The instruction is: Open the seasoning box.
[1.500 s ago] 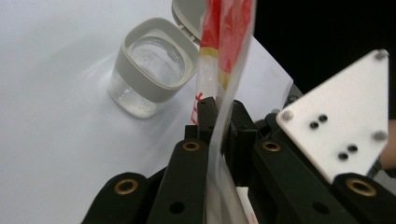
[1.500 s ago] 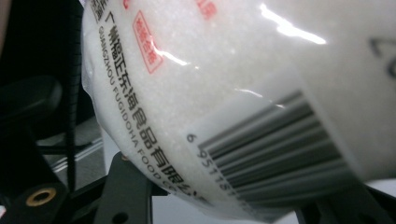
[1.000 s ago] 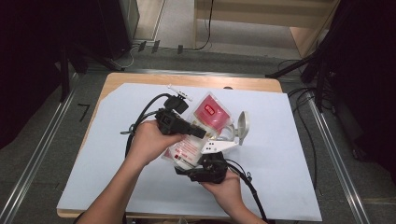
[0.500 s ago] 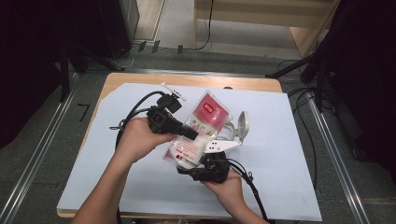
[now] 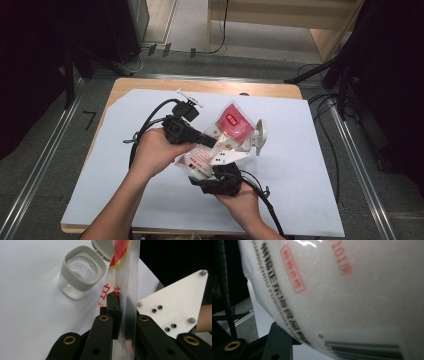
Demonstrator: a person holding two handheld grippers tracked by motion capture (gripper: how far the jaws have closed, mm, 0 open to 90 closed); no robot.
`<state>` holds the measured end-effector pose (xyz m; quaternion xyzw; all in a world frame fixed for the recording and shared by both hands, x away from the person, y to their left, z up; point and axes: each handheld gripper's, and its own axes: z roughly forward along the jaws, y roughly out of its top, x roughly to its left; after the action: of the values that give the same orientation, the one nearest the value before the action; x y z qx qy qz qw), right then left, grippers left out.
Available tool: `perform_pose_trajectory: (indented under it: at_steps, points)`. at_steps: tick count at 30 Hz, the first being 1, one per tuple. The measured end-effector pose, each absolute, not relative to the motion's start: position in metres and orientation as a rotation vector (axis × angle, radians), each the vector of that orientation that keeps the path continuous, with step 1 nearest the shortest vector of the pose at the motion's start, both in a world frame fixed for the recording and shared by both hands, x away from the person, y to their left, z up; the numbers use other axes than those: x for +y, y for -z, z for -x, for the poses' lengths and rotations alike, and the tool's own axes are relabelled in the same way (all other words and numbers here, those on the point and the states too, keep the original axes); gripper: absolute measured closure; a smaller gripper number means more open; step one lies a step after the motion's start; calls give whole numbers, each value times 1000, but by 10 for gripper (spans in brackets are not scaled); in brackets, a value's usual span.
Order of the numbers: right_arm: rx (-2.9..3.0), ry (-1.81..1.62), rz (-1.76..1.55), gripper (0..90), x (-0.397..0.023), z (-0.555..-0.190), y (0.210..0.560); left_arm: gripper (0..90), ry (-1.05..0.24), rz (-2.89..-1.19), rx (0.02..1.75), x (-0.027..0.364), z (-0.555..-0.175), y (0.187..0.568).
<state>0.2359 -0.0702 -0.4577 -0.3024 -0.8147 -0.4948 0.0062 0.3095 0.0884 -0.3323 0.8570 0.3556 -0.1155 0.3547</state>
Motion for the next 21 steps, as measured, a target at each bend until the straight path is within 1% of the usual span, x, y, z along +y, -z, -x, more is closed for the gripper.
perform_pose_trajectory:
  at_steps: [6, 7, 8, 11, 12, 13, 16, 18, 21]
  points:
    - [-2450, 1572, 925, 557, -72, -238, 458, 877, 296, -2206, 916, 91, -310, 331]
    - [-2408, 1575, 910, 557, -72, -238, 457, 856, 297, -2202, 912, 91, -310, 331]
    - [-2408, 1575, 910, 557, -72, -238, 457, 856, 298, -2202, 905, 91, -310, 331]
    - [-2328, 1584, 886, 557, -71, -239, 456, 790, 298, -2193, 892, 91, -310, 330]
    - [-2301, 1595, 881, 557, -72, -239, 456, 790, 307, -2187, 891, 91, -310, 329]
    - [-2245, 1608, 860, 558, -72, -241, 455, 768, 307, -2181, 883, 92, -310, 328]
    - [-2233, 1611, 844, 558, -72, -241, 454, 765, 315, -2185, 879, 94, -310, 327]
    - [-2222, 1610, 807, 560, -71, -242, 454, 724, 328, -2193, 870, 96, -310, 325]
    - [-2206, 1604, 787, 562, -71, -242, 455, 710, 323, -2190, 872, 98, -310, 324]
